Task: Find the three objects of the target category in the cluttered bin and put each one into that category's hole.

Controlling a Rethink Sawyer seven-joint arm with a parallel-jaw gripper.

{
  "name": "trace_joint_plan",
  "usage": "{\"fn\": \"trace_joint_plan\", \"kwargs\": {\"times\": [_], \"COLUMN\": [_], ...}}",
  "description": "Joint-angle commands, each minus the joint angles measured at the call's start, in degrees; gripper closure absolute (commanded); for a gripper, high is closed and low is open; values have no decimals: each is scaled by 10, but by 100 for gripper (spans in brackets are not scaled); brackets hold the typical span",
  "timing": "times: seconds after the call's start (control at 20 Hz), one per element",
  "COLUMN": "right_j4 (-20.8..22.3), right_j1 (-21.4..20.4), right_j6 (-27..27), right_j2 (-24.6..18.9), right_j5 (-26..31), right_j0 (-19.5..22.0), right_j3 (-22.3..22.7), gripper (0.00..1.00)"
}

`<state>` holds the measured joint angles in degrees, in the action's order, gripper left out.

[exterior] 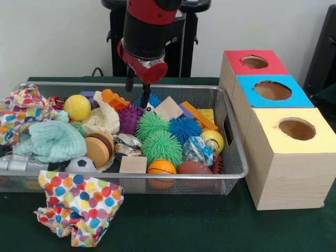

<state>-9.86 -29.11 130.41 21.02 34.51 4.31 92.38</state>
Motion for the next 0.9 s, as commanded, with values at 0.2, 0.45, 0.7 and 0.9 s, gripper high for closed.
{"fn": "trace_joint_plan", "kwargs": {"times": [0.2,0.45,0.7,0.9], "right_j4": [6,0,-4,-8], "right_j1": [32,61,84,94], "right_j6": [63,73,72,73], "right_j2": [-70,-83,-95,-96], "right_j5": [-92,-138,-168,-170], "right_j0": [0,4,7,4], "right_j3": [51,58,64,63], "gripper": [0,0,0,0]}}
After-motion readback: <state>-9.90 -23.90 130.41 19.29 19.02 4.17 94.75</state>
